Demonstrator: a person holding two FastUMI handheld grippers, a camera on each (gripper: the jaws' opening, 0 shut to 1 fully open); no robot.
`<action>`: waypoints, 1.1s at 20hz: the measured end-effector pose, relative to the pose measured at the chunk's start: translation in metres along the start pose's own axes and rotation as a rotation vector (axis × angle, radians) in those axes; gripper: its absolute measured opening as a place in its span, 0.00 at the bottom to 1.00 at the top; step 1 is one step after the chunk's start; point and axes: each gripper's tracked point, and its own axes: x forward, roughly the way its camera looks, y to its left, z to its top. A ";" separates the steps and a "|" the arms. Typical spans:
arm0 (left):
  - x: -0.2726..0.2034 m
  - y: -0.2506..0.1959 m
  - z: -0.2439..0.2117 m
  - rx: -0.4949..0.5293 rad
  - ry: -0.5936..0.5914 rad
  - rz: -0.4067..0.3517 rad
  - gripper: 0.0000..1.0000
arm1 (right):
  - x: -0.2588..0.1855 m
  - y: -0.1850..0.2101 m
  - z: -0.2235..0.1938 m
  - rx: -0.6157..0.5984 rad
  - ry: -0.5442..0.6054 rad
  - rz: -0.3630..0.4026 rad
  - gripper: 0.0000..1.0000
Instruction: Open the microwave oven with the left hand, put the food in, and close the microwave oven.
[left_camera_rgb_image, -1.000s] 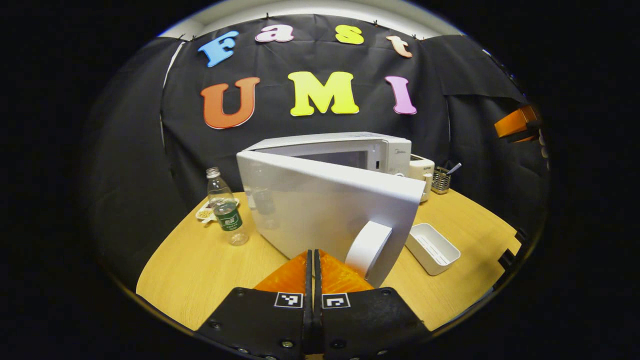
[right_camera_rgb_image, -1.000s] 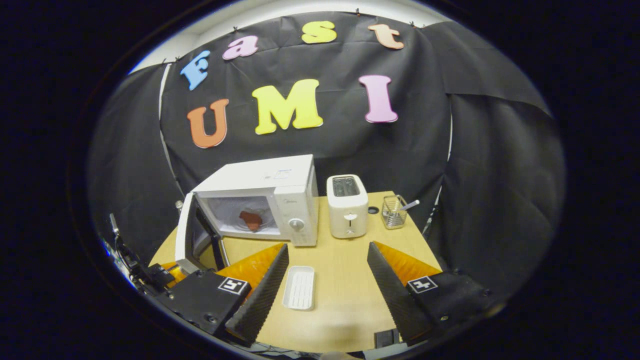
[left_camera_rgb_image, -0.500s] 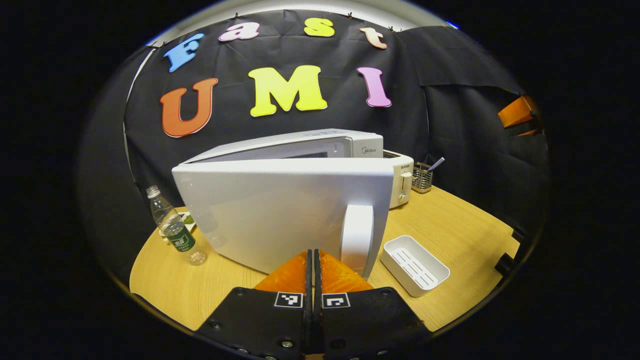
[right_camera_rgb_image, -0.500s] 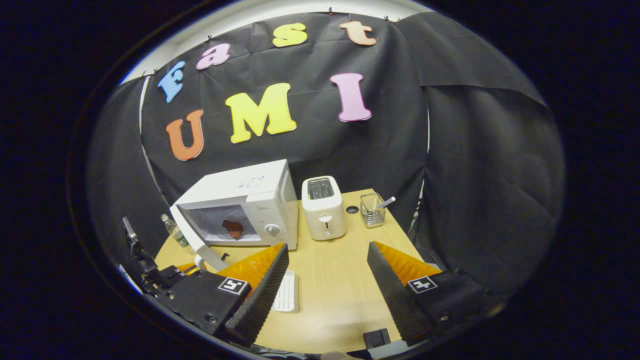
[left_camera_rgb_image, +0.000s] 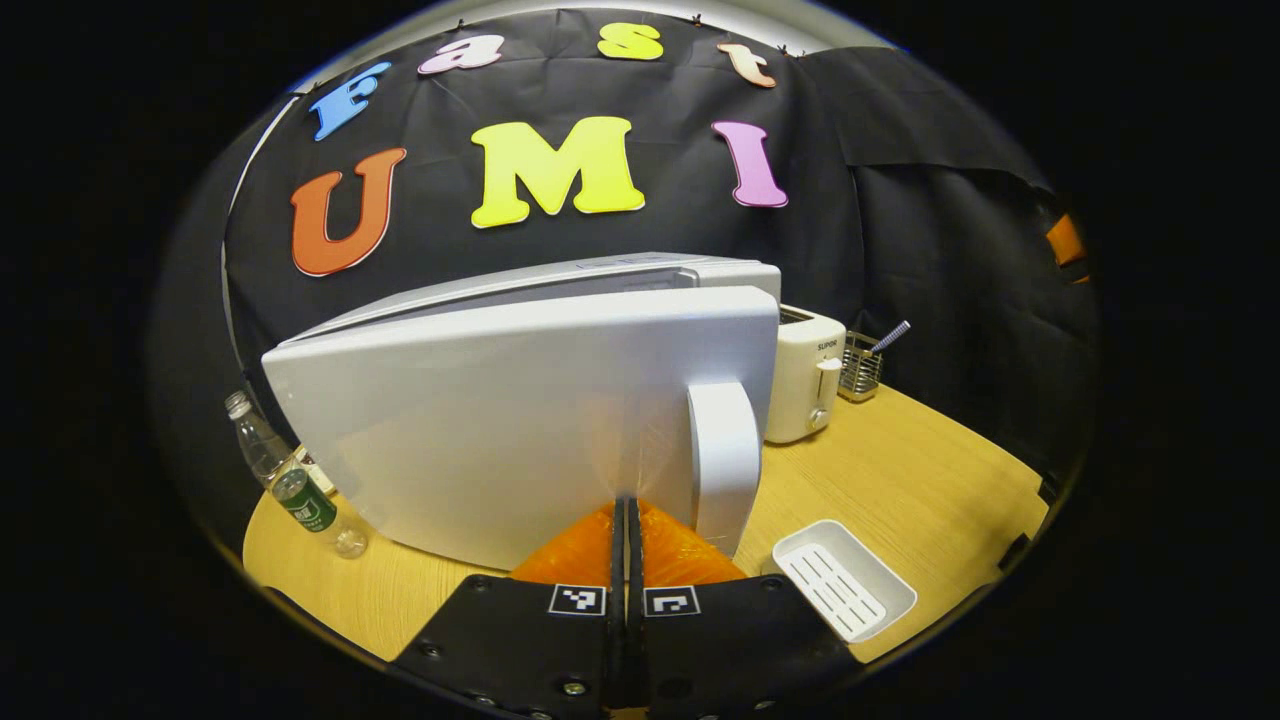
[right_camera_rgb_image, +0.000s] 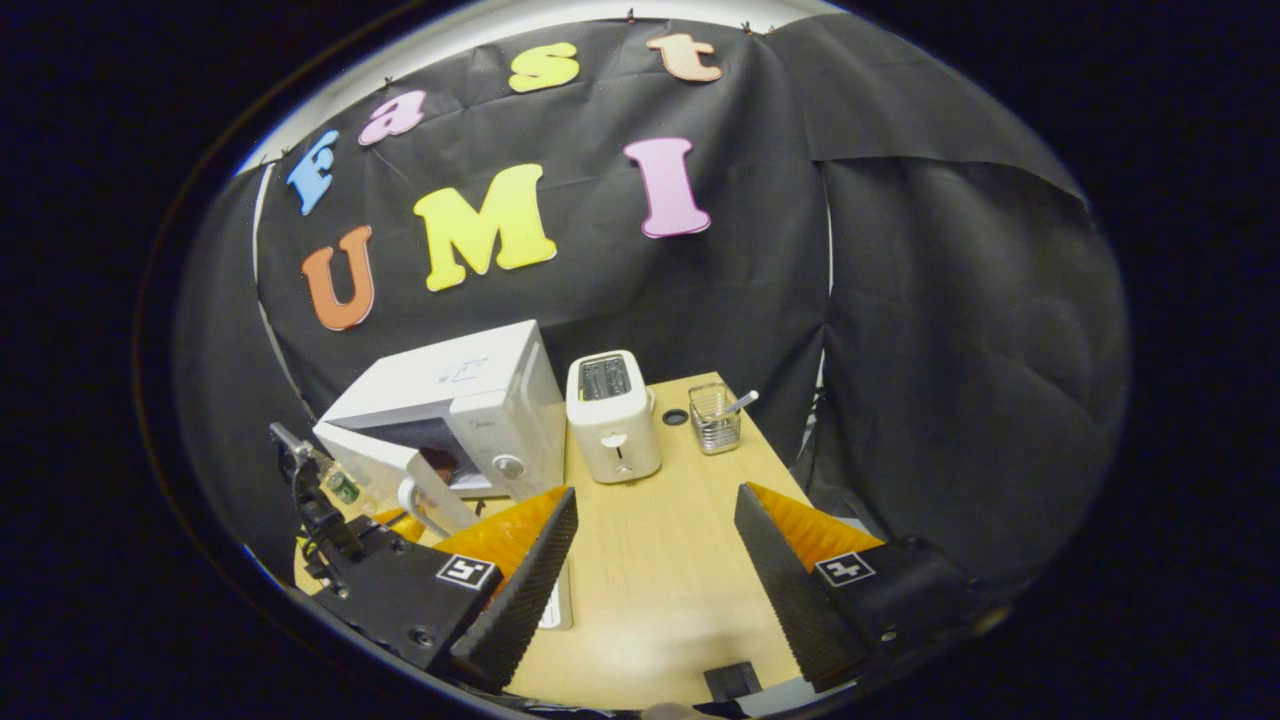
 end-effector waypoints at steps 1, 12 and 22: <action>0.008 0.000 0.002 -0.008 0.000 0.003 0.00 | 0.000 0.001 0.001 0.001 0.004 0.004 1.00; 0.058 -0.004 0.024 -0.079 -0.009 0.016 0.00 | 0.000 -0.028 0.009 0.046 0.002 -0.053 1.00; 0.071 -0.001 0.025 -0.059 -0.007 0.019 0.00 | -0.010 -0.040 0.004 0.064 0.004 -0.079 1.00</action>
